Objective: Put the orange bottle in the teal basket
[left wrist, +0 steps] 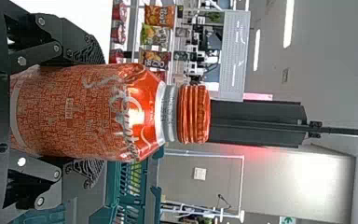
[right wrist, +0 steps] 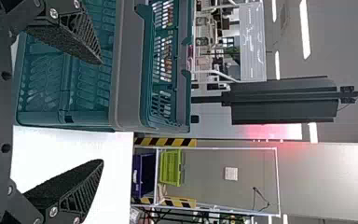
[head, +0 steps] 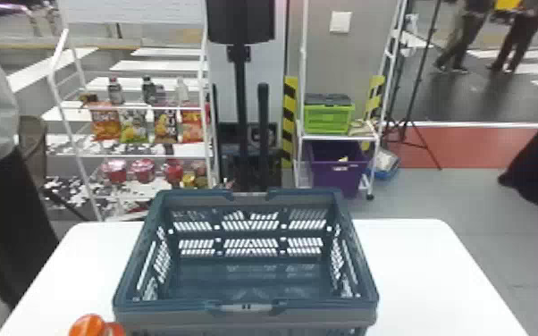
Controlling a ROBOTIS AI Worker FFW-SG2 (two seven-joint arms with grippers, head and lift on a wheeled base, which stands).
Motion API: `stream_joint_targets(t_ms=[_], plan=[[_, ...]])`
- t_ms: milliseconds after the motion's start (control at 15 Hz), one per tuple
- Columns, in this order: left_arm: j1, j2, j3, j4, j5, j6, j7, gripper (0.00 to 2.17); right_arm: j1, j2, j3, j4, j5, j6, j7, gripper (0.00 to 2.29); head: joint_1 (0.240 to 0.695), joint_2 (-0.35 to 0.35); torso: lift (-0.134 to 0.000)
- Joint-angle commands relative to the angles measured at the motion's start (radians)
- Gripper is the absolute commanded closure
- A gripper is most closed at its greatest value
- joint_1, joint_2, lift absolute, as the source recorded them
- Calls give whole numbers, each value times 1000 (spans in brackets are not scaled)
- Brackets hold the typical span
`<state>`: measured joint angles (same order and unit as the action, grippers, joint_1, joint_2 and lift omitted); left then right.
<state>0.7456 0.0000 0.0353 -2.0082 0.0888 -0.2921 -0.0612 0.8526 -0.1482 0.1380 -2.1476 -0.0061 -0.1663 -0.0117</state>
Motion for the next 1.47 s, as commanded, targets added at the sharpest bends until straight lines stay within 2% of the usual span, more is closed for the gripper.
stream_joint_targets(t_ms=[0,200,600,800,867,1000,1267,1400], plan=[[0,-3,0,-4,2,0,0,647,-1,1,0,0,0,0,-1,144,499,0,0],[11,-3,12,-69,2,43,-3,647,-1,1,0,2,0,0,-1,144,499,0,0],[12,-3,95,-259,29,206,-28,647,-9,1,0,14,-2,9,-1,144,499,0,0],[-77,-3,118,-317,40,417,-63,647,-12,1,0,18,-5,15,-1,144,499,0,0],[-121,-3,121,-334,35,518,-86,647,-14,1,0,20,-5,18,-1,144,499,0,0],[-195,-3,126,-359,17,626,-107,647,-14,2,0,25,0,31,-10,144,499,0,0],[-414,69,44,-323,-44,893,-223,647,-10,10,0,31,11,40,-14,144,499,0,0],[-546,130,-17,-244,-61,1003,-279,647,-7,21,0,34,17,43,-16,144,499,0,0]])
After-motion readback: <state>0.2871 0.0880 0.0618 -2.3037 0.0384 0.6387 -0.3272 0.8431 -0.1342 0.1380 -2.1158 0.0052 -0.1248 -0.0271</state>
